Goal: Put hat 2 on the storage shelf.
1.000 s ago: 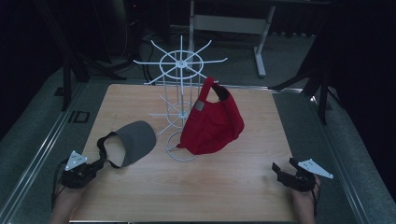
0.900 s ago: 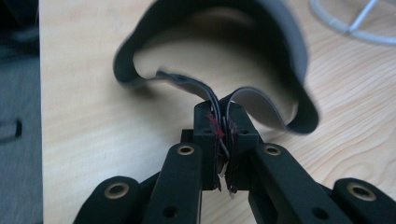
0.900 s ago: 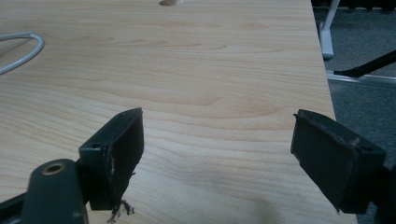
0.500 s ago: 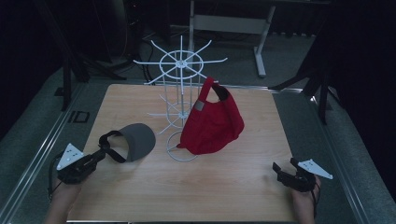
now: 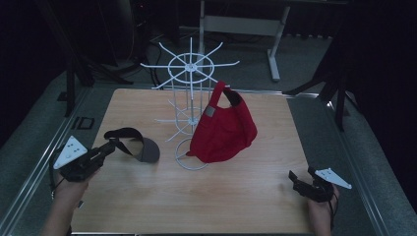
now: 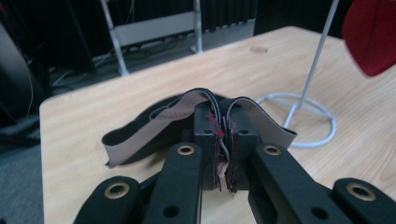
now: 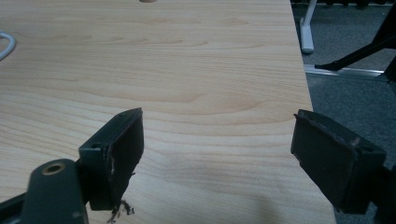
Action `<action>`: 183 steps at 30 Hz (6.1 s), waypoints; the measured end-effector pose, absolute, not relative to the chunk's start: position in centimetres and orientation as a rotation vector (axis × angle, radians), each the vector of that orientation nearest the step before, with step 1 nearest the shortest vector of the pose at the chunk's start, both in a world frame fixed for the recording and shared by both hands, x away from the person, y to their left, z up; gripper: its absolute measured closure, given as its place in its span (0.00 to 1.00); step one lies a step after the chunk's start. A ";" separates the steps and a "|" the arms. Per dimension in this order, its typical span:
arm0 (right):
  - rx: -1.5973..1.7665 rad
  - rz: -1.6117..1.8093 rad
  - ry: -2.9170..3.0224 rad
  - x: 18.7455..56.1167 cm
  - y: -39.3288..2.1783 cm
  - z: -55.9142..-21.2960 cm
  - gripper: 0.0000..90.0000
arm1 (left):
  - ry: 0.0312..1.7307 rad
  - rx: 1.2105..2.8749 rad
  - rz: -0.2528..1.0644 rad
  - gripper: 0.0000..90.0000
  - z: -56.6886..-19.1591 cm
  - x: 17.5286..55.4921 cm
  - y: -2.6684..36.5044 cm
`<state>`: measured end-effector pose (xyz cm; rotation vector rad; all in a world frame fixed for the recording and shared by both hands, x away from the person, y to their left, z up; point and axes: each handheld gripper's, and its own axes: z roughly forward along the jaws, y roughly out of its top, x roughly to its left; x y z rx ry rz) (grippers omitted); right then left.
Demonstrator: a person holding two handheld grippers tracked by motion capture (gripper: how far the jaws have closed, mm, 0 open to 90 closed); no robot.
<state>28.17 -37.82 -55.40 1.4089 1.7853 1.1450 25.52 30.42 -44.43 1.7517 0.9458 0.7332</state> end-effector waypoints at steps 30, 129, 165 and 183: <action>1.419 1.160 1.782 28.1 -38.0 -55.4 0.19 | 0.663 1.807 0.826 0.95 -33.5 24.6 29.0; 1.424 1.181 1.794 28.2 -38.2 -55.4 0.19 | 0.269 1.776 0.638 0.78 -27.3 25.6 18.1; 1.416 1.169 1.798 28.1 -38.0 -55.4 0.19 | 0.486 1.771 0.594 0.72 -35.6 23.9 23.7; 1.415 1.171 1.796 28.1 -38.1 -55.4 0.19 | 0.559 1.786 0.521 0.71 -42.4 23.6 25.2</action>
